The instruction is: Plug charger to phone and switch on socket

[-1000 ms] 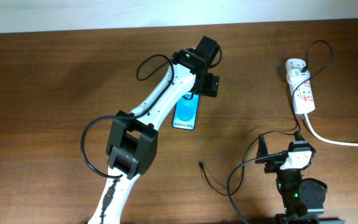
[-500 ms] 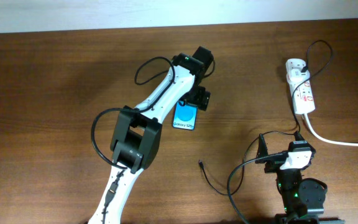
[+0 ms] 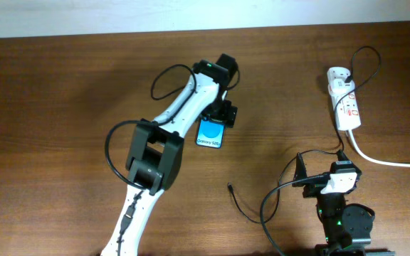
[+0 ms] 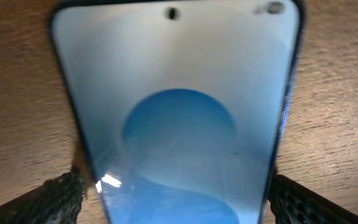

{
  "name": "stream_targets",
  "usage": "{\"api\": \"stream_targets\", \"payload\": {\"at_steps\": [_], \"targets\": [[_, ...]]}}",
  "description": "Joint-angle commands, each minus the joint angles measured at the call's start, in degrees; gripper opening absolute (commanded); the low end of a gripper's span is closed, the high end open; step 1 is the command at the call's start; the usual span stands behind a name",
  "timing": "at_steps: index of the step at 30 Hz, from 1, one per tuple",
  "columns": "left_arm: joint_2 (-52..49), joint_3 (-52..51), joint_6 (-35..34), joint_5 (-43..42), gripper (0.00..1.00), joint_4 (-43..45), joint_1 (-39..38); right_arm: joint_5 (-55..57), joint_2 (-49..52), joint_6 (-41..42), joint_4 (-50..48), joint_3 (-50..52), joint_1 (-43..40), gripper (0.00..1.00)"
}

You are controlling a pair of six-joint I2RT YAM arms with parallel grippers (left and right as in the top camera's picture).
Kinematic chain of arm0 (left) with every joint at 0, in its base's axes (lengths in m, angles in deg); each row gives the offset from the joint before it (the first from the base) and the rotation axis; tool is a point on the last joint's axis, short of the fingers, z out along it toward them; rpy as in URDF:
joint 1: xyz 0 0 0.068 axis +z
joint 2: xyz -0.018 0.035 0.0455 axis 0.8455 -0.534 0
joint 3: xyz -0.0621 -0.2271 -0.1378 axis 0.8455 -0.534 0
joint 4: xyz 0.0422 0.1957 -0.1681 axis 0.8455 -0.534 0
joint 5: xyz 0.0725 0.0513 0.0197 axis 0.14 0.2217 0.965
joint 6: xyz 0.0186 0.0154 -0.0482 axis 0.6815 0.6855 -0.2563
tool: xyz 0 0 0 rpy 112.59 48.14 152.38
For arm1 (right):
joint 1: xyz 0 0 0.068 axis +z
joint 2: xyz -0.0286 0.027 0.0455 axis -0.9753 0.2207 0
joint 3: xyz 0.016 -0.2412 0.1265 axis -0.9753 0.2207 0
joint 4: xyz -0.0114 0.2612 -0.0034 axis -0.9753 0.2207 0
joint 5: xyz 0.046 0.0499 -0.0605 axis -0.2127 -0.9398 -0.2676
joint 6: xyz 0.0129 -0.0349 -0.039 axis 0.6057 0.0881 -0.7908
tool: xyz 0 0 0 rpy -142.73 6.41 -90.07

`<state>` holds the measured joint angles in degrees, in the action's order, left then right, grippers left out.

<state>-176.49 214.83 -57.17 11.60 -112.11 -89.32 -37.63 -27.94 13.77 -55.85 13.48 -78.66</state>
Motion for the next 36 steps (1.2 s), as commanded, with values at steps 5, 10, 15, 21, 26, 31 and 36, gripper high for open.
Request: {"api": "stream_targets", "payload": {"at_steps": [5, 10, 15, 21, 26, 31, 36], "targets": [[-2.64, -0.24, -0.42, 3.37, 0.99, 0.04, -2.45, 0.31, -0.37, 0.42, 0.35, 0.31, -0.11, 0.98], [-2.64, -0.24, -1.44, 3.34, 0.99, -0.13, -1.14, 0.31, -0.37, 0.42, 0.35, 0.31, -0.11, 0.98], [-2.64, -0.24, -1.44, 6.67, 0.98, -0.15, -1.25, 0.31, -0.37, 0.42, 0.35, 0.31, -0.11, 0.98], [-2.64, -0.24, -1.44, 7.06, 0.93, -0.15, -1.25, 0.31, -0.37, 0.42, 0.35, 0.31, -0.11, 0.98], [-2.64, -0.24, -1.46, 8.96, 0.9, -0.13, -1.25, 0.31, -0.37, 0.42, 0.35, 0.31, -0.11, 0.98], [-2.64, -0.24, -1.49, 8.92, 0.91, -0.11, -1.25, 0.31, -0.37, 0.42, 0.35, 0.31, -0.11, 0.98], [-2.64, -0.24, -1.46, 7.39, 0.91, -0.07, -1.25, 0.31, -0.37, 0.42, 0.35, 0.31, -0.11, 0.98]]}}
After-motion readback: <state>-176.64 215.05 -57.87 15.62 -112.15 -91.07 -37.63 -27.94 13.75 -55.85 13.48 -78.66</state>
